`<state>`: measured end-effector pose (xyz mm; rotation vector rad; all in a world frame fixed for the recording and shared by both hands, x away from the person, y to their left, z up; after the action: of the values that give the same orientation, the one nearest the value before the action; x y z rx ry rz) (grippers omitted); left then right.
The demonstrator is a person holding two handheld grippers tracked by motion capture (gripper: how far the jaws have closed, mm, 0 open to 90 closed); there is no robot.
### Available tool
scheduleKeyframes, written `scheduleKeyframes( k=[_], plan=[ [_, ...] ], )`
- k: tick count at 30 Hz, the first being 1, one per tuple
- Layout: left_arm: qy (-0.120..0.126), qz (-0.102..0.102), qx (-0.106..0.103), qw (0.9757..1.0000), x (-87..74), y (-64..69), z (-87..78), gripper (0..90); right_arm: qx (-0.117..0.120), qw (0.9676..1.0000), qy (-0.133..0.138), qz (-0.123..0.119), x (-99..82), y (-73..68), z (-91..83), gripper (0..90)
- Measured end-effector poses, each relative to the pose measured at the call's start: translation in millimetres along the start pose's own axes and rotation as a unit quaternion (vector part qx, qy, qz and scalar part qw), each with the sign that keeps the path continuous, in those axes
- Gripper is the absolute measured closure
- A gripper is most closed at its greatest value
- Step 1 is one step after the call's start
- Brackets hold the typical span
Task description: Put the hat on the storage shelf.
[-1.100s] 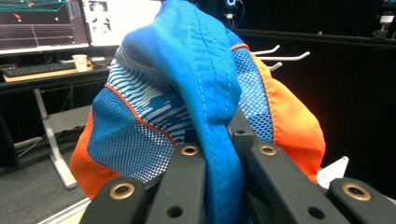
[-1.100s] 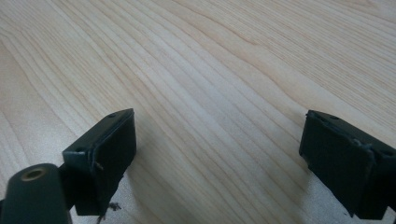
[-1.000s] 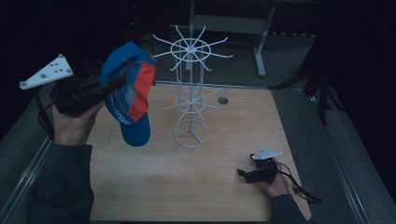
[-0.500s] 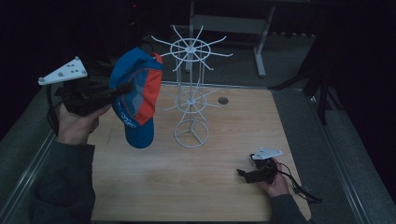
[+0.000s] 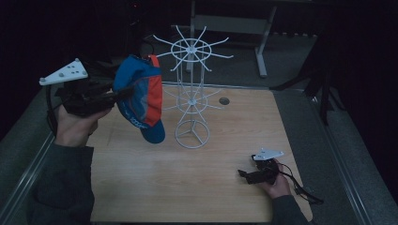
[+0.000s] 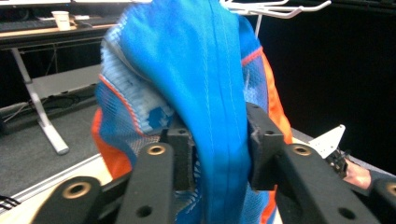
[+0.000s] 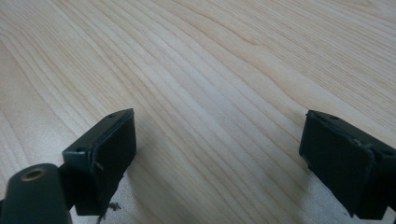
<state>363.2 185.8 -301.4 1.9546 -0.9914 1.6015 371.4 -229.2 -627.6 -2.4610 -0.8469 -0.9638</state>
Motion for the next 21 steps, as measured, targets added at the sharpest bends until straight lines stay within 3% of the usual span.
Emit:
scheduleKeyframes(
  k=[15, 21],
  plan=[
    [0.002, 0.002, 0.020, 0.9998, 1.1, -2.1, -3.3, 47.8, 0.001, 1.0000, 0.000, 0.001, -0.1, -0.3, 0.0, 10.7],
    [0.006, 0.003, 0.041, 0.9991, 2.3, -5.5, -8.3, 44.9, 0.001, 1.0000, 0.000, 0.001, -0.2, -0.4, 0.0, 10.7]
  ],
)
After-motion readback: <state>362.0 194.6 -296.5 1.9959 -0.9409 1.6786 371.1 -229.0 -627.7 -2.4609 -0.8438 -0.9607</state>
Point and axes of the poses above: each handheld gripper's, and its own axes: z roughly forward along the jaws, x roughly out of its top, y roughly to its right, the point moved 9 cm from there along z, roughly forward along the jaws, and after that the axes turned 10 degrees about z, right-handed, at the moved point
